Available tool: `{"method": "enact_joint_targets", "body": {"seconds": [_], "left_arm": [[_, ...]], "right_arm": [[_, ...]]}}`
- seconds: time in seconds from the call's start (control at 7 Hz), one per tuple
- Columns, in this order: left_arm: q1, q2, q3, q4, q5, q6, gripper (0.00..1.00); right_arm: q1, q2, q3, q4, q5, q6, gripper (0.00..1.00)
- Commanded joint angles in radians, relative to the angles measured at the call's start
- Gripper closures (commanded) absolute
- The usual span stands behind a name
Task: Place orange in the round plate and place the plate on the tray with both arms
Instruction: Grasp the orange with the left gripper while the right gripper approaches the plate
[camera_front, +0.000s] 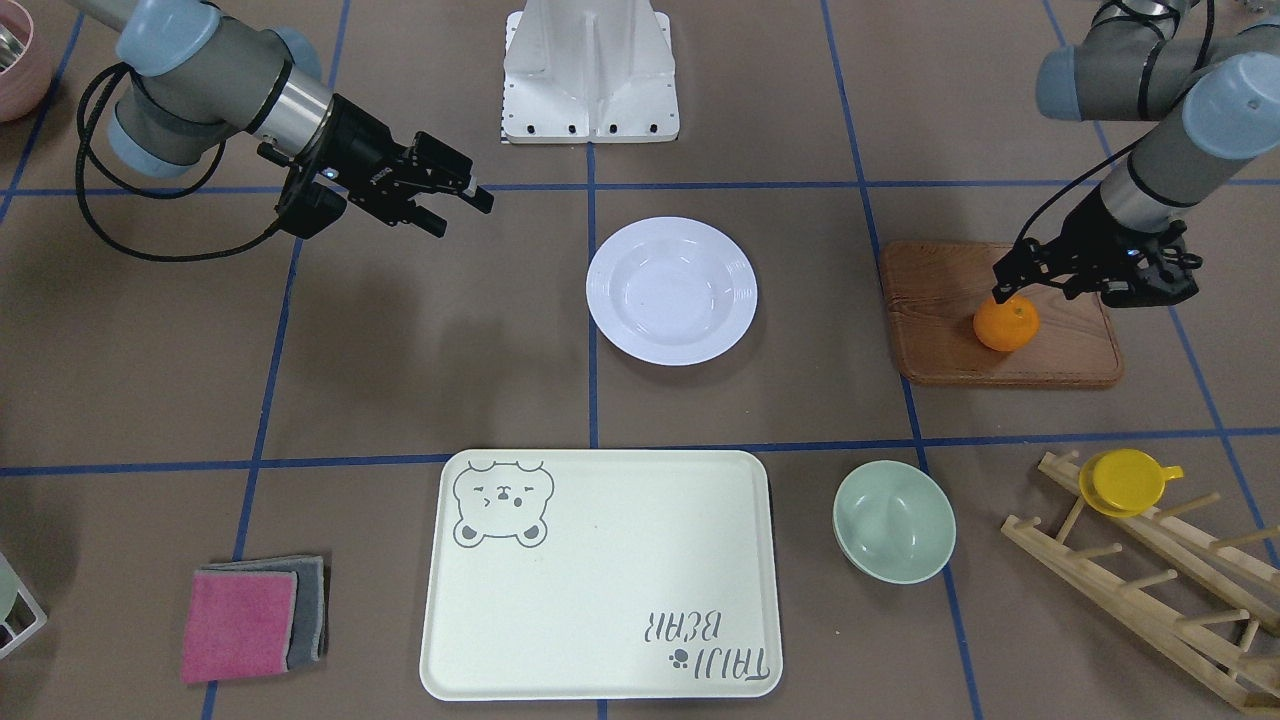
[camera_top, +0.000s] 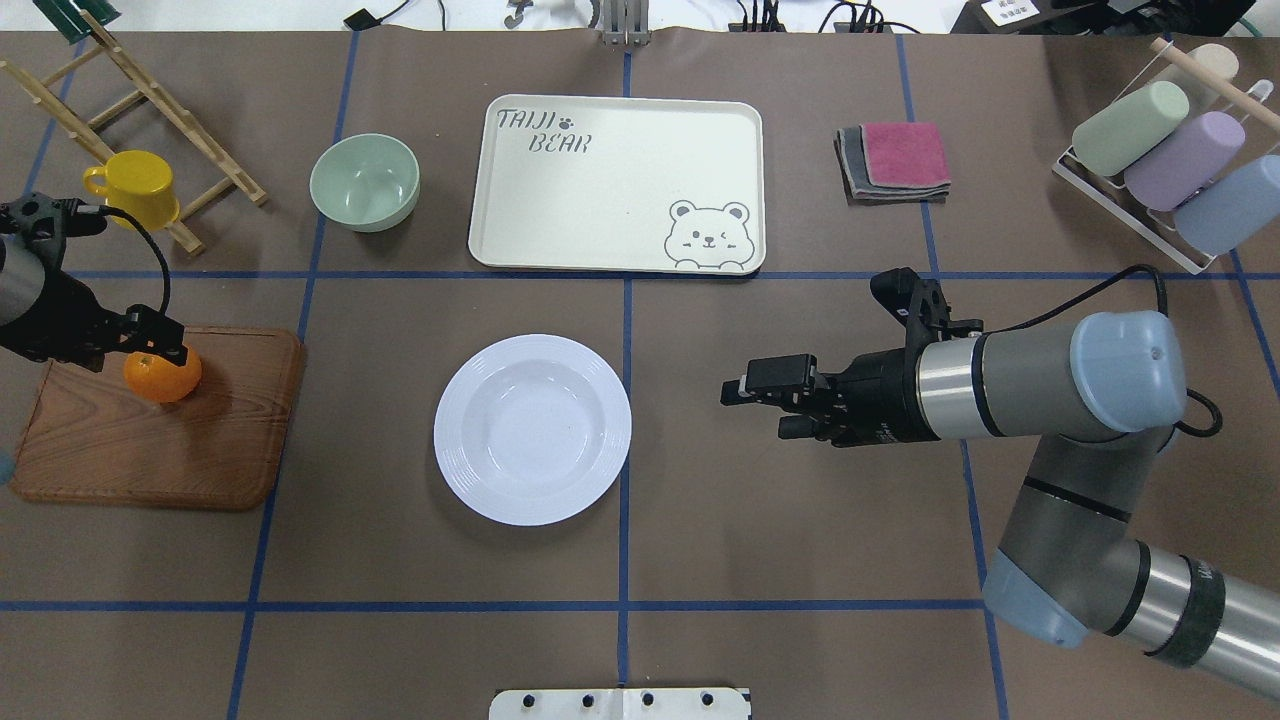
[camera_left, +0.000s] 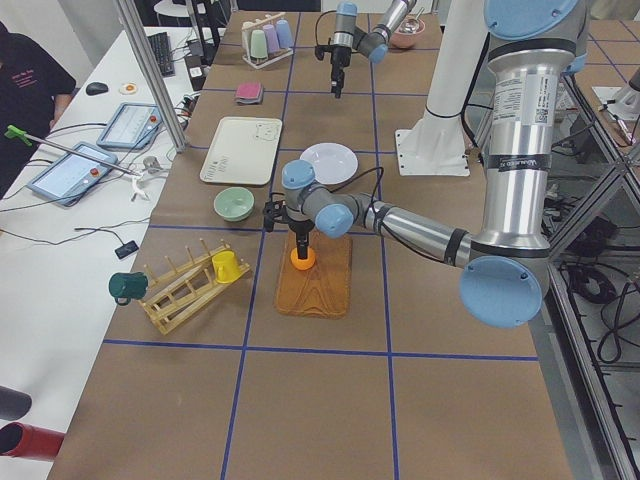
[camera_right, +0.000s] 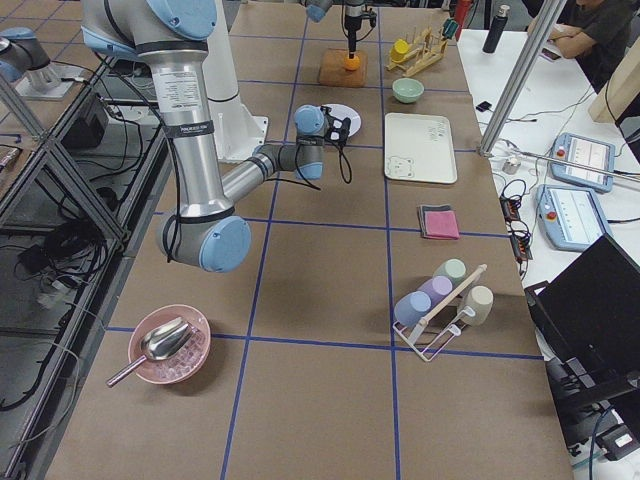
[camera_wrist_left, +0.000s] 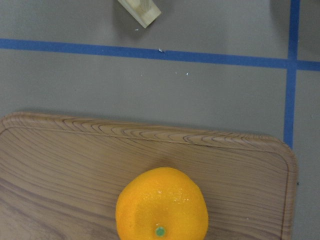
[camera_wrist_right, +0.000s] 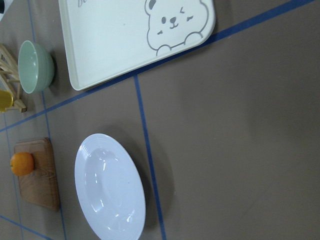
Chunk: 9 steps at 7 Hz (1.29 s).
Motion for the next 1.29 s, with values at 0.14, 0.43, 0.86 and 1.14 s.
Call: {"method": "enact_joint_targets", "body": {"seconds": [0.14,0.43,0.86,1.14], "left_arm": [[0.014,-0.013,0.039,-0.003,0.0,-0.003,0.01],[0.017,-0.038,0.076,-0.004,-0.002,-0.003,0.01],[0.039,-0.069,0.156,-0.093,-0.002,-0.072,0.08],[0.051,-0.089,0.144,-0.089,-0.012,-0.109,0.17]], "right_arm": [[-0.026,0.002,0.002,0.0,-0.046,-0.005,0.0],[-0.028,0.002,0.004,0.0,-0.046,-0.006,0.0],[-0.04,0.003,0.002,0.0,-0.047,-0.008,0.0],[-0.058,0.044,-0.004,0.0,-0.081,-0.006,0.0]]}}
